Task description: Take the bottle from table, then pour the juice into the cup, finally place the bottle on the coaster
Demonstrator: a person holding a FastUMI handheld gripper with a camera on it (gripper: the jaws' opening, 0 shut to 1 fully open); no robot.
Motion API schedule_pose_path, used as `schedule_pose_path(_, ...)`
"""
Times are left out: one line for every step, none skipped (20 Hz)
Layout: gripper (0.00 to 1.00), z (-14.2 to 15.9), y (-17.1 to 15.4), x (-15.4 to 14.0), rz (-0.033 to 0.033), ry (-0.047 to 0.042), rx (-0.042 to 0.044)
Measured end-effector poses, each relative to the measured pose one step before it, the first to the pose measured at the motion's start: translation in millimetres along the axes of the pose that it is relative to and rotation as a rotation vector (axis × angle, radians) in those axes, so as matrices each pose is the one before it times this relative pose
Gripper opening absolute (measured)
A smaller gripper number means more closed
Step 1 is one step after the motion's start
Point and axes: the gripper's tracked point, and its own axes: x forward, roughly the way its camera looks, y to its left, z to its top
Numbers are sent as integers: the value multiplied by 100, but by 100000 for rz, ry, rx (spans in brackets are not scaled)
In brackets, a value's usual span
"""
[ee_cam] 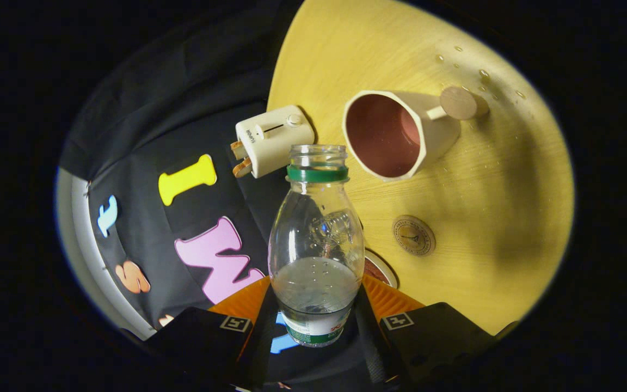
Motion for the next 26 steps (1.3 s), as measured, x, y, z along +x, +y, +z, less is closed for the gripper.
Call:
schedule_pose_path(72, -392, -282, -322, -732, 498, -9202)
schedule_pose_path(72, -314, -405, -429, -1222, 664, -10081)
schedule_pose_path(72, -480, -334, -455, -1105, 712, -10395)
schedule_pose_path(72, -469, -305, -460, -630, 687, -10267)
schedule_pose_path(72, -713, 76, -498, -299, 418, -9981)
schedule_pose_path(73, -460, 47, -509, 693, -455, -11762)
schedule_pose_path(72, -338, 51, -250, 939, -349, -8229)
schedule_pose_path(72, -715, -127, -511, 657, 326, -10699)
schedule_pose_path(72, -746, -68, -258, 318, -432, -10973)
schedule_pose_path(72, -498, -194, 43, 344, -1327, -11265)
schedule_pose_path(72, -719, 0, 101, 66, -766, -10740)
schedule_pose_path(72, -659, -108, 155, -127, -730, -9810)
schedule_pose_path(72, -795, 105, -165, 801, -367, -9857)
schedule_pose_path(72, -869, 220, -154, 64, -124, -10202)
schedule_pose_path(72, -663, 361, -248, 323, -540, -9968)
schedule_pose_path(72, -566, 171, -132, -264, -261, -9748)
schedule_pose_path(72, -436, 201, -56, 123, -50, -9501)
schedule_pose_path(72, -397, 418, 117, 857, 148, -8357)
schedule_pose_path(72, -21, 470, 279, 847, -284, -6515)
schedule_pose_path(72, 188, 614, 405, 1597, -1284, -4230)
schedule_pose_path(73, 284, 580, 544, 1110, -1009, -2647)
schedule_pose_path(72, 236, 345, 601, 566, -961, -2064)
schedule_pose_path(72, 278, 227, 667, -176, -940, -1731)
schedule_pose_path(72, 400, -29, 762, -296, -1299, -1363)
schedule_pose_path(72, 520, -85, 792, -958, -1433, -1065)
schedule_pose_path(72, 502, -249, 1010, -685, -1274, -402)
